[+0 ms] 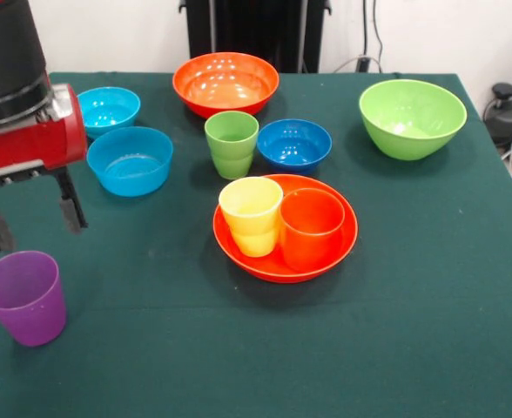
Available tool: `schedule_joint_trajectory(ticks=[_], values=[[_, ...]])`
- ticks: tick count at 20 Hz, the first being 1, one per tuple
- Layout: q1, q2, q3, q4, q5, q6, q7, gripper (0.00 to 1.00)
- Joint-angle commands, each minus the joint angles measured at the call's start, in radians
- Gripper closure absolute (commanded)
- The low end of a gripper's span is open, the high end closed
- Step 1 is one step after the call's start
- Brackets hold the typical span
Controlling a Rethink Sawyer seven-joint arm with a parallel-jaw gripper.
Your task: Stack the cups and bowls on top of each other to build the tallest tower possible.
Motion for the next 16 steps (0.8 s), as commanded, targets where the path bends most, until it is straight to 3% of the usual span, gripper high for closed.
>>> schedule_joint_trajectory(ticks=[1,16], values=[[-0.008,0.066,-0.004,0.138,-0.055,-0.082,-0.216,0.0],[0.009,0.09,-0.017,0.086,-0.072,-0.049,-0.2,0.0]])
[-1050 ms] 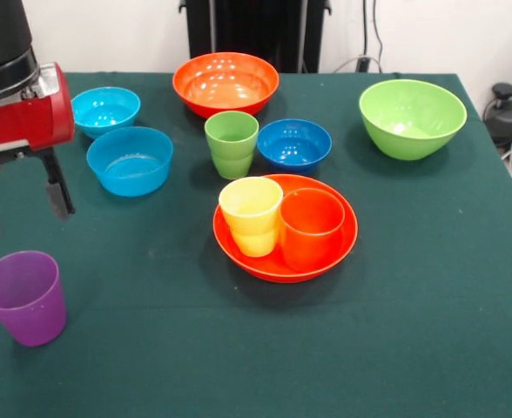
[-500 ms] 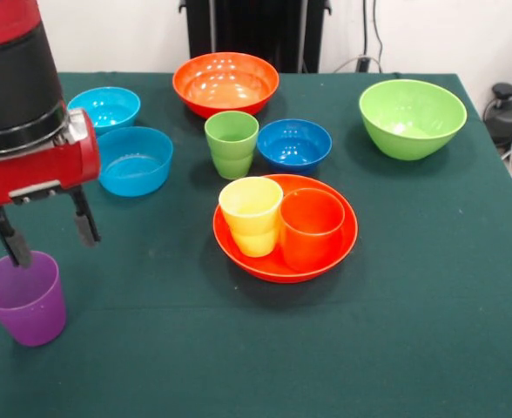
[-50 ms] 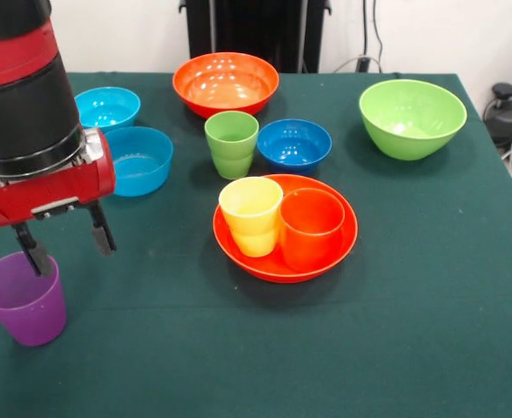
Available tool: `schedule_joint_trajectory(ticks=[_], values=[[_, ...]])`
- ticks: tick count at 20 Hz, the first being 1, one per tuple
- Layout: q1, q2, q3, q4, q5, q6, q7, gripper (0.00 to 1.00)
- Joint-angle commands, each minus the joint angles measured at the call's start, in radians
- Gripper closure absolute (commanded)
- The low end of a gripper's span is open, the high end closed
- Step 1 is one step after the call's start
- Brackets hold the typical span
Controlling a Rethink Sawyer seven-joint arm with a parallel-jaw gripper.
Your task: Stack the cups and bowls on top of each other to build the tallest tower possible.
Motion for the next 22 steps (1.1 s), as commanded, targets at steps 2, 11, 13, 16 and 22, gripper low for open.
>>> schedule_joint_trajectory(ticks=[2,11,13,16,22], values=[[0.03,0.037,-0.02,0.024,-0.085,-0.007,-0.204,0.0],[0.049,0.045,-0.03,-0.035,-0.122,-0.014,-0.215,0.0],[0.051,0.044,-0.033,-0.036,-0.126,-0.023,-0.21,0.0],[0.051,0.041,-0.036,-0.032,-0.131,-0.031,-0.206,0.0],[0.048,0.026,-0.049,-0.017,-0.15,-0.046,-0.174,0.0]])
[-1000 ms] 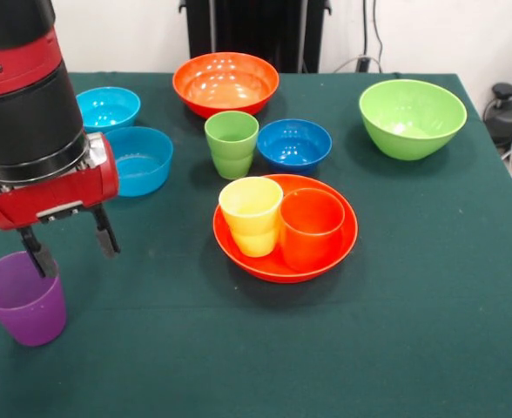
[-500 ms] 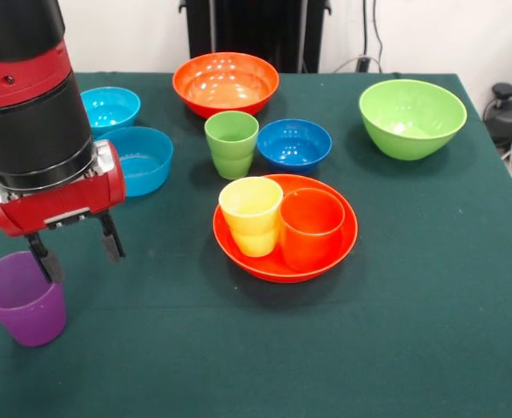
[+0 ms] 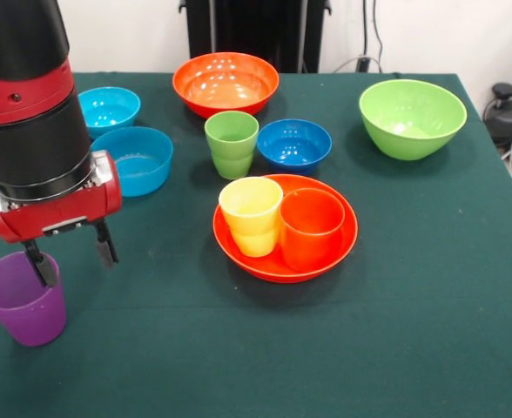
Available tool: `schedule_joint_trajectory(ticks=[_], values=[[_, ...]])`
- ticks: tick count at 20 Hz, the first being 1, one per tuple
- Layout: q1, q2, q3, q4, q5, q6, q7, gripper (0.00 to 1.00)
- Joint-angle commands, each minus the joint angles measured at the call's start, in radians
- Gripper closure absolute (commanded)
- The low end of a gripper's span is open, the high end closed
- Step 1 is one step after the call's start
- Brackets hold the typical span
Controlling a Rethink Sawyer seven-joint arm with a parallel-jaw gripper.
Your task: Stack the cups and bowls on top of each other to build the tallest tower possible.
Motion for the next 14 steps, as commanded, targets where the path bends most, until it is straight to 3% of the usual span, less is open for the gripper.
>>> schedule_joint_trajectory(ticks=[1,14], values=[[0.034,-0.006,-0.036,0.006,-0.096,-0.045,-0.172,0.0],[0.02,-0.024,-0.044,0.047,-0.084,-0.049,-0.154,0.0]])
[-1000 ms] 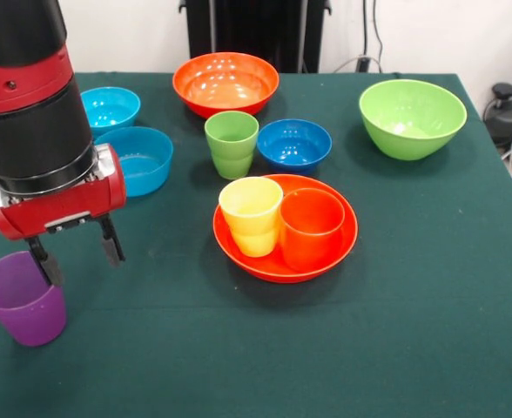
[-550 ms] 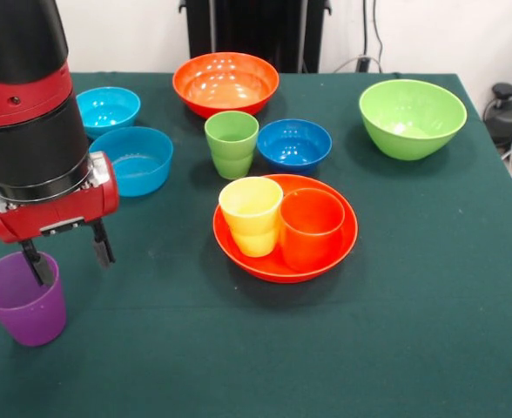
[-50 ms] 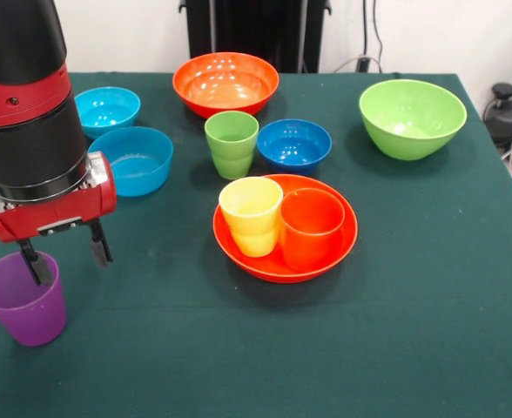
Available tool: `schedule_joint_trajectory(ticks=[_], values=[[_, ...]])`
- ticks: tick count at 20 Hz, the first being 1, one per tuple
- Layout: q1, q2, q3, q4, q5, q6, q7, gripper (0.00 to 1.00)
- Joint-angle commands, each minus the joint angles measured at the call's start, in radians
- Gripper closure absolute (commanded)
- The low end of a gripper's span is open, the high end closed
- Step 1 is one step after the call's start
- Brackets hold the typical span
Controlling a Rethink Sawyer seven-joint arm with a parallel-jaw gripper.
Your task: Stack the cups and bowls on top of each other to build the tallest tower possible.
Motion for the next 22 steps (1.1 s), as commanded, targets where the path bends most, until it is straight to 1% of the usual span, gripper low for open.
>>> schedule_joint_trajectory(ticks=[1,5,9,12,22], values=[[0.021,-0.024,-0.04,0.046,-0.079,-0.049,-0.151,0.0],[0.022,-0.019,-0.056,0.038,-0.089,-0.031,-0.142,0.0],[0.014,-0.024,-0.068,0.061,-0.094,-0.065,-0.133,0.0],[0.012,-0.029,-0.079,0.074,-0.093,-0.072,-0.121,0.0],[0.016,-0.02,-0.09,0.083,-0.079,-0.104,-0.119,0.0]])
